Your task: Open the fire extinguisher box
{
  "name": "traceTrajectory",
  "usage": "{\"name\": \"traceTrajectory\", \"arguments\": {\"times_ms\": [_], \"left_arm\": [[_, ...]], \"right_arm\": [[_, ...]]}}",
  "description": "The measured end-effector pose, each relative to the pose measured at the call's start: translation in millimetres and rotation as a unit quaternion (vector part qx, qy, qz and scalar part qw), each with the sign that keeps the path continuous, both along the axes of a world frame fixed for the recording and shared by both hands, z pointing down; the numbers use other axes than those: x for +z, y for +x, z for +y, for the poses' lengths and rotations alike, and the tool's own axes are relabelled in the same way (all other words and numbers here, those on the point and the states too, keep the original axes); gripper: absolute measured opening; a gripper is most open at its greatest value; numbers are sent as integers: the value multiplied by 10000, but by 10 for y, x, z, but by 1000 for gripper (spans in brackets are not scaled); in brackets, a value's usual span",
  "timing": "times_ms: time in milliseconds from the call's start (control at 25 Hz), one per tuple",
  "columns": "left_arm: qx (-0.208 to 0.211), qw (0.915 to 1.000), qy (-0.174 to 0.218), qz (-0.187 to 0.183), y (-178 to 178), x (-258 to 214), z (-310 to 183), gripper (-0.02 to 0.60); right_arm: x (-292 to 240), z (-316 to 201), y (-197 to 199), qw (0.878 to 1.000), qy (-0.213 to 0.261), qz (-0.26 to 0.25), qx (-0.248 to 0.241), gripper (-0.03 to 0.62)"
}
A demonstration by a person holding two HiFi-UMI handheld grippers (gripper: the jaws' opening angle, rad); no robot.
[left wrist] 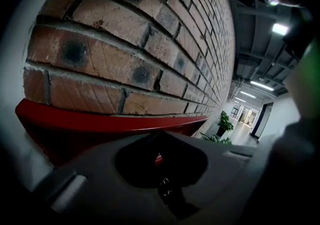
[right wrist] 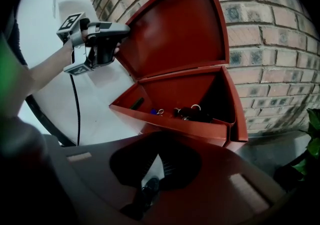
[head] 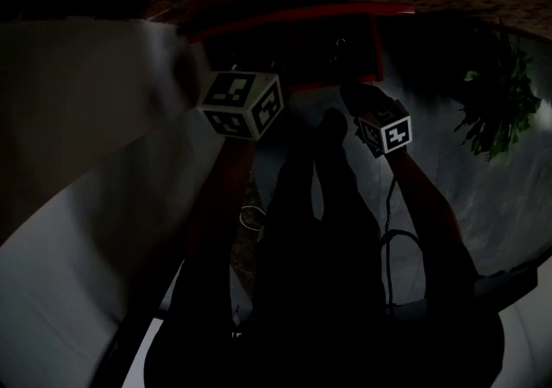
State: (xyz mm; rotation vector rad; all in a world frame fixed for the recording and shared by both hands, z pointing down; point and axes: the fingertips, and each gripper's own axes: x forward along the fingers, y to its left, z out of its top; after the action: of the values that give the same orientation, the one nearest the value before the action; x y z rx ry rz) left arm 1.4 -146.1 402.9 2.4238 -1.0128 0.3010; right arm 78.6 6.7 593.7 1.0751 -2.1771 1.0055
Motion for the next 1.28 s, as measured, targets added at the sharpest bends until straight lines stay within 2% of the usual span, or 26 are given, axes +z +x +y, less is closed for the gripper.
{"name": "traceTrajectory", "arguments": {"times_ms": [200,600,880,1280], "left_arm": [[-70,10000,45,-53,-22,-27,-95,0],[-115,9997,142,-164,-16,-55,-255,-2],[-283,9992,132,-231,-45,-56,-369,-2],[-368,9985,201,-360,-9,-58,-523,-2]], "right_arm": [[3,-16,-61,9999,-12,-62,-89,0],[18,-11,-46,9993,-92,-346,96,0],[43,6,-16,9996,-83,-228,-112,0],[-27,-2,-89,9983,-96,-512,-263,0]]}}
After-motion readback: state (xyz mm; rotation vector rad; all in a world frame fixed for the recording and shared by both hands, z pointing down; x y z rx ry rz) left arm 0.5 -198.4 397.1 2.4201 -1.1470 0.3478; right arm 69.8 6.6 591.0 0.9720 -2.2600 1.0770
